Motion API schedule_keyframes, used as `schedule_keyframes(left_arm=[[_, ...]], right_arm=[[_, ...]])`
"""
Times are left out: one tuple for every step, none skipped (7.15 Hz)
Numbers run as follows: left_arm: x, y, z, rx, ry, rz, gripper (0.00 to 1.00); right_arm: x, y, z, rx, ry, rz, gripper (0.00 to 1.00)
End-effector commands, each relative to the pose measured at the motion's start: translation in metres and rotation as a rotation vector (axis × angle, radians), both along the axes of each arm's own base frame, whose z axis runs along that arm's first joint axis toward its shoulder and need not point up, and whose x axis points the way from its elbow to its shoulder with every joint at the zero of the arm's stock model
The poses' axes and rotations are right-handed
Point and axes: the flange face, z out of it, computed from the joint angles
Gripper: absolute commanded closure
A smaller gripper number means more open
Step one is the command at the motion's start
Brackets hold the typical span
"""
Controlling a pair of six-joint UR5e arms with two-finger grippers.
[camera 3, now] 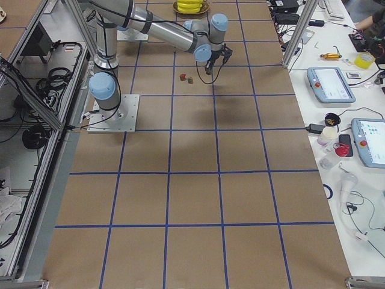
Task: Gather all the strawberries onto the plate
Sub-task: 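Carry the strawberry toward the plate and release it on the table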
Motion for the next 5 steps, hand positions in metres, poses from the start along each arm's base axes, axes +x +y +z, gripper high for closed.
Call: schedule_keyframes(left_arm=[[0.0, 0.0, 0.001, 0.0, -0.001, 0.0, 0.0], [0.0, -0.001, -0.001, 0.002, 0.006, 0.001, 0.0], [0.0, 0.0, 0.0, 0.001, -0.003, 0.0, 0.0], [0.0, -0.001, -0.001, 0.002, 0.006, 0.001, 0.0], [0.001, 0.0, 0.001, 0.0, -0.003, 0.002, 0.0]], right_arm=[[0.073, 0.022, 0.007, 0.016, -0.093, -0.014, 1.0], [0.108, 0.031, -0.014, 0.005, -0.096, -0.006, 1.0], [0.14, 0.039, -0.035, -0.021, -0.108, 0.011, 1.0], [0.161, 0.047, -0.042, -0.023, -0.111, 0.024, 1.0], [0.172, 0.053, -0.051, -0.006, -0.106, 0.03, 1.0]])
